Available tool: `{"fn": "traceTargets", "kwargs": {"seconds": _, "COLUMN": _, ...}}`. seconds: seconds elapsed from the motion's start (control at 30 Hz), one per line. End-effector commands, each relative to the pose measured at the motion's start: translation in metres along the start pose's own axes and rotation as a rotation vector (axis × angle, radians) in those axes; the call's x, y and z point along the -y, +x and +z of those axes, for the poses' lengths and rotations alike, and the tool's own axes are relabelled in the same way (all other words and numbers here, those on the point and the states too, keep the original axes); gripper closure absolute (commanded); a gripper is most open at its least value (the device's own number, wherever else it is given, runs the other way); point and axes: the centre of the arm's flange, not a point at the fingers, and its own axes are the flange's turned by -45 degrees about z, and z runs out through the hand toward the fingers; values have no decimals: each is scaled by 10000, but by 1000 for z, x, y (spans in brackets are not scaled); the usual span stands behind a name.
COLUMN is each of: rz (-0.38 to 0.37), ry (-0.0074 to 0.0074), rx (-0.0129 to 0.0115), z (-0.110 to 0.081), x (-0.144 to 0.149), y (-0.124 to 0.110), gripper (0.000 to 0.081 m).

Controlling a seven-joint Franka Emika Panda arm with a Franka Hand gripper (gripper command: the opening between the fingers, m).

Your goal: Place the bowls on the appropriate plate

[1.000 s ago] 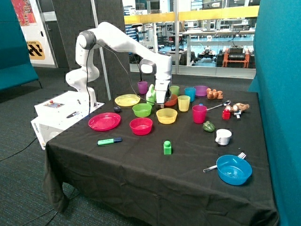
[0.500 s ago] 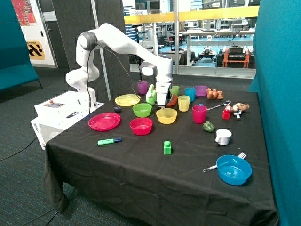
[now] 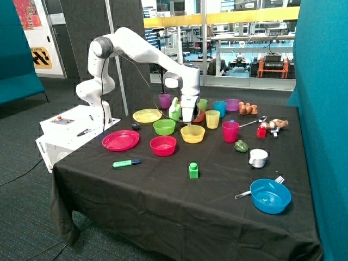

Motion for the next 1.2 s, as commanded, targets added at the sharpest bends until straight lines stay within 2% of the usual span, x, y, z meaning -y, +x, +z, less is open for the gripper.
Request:
{"fn": "traceTargets", "kwargs": {"seconds": 0.0, "rz": 173, "ry": -5, "rx": 2, "z": 8, "x": -4, "y": 1, "gripper": 377}}
{"fn": "traceTargets", "kwargs": {"seconds": 0.4, "rz": 83, "ry": -5, "rx": 2, "z": 17, "x": 10, "y": 5, "gripper": 401}}
{"fn": "traceTargets", "kwargs": {"seconds": 0.83, "rz": 326, "ry": -5, "rx": 2, "z": 23, "x": 8, "y": 11, "gripper": 436}}
{"fn": "traceTargets", "kwargs": {"seconds": 1.17, "rz": 424, "ry": -5, "rx": 2, "z": 28, "x": 9, "y": 14, "gripper": 548}}
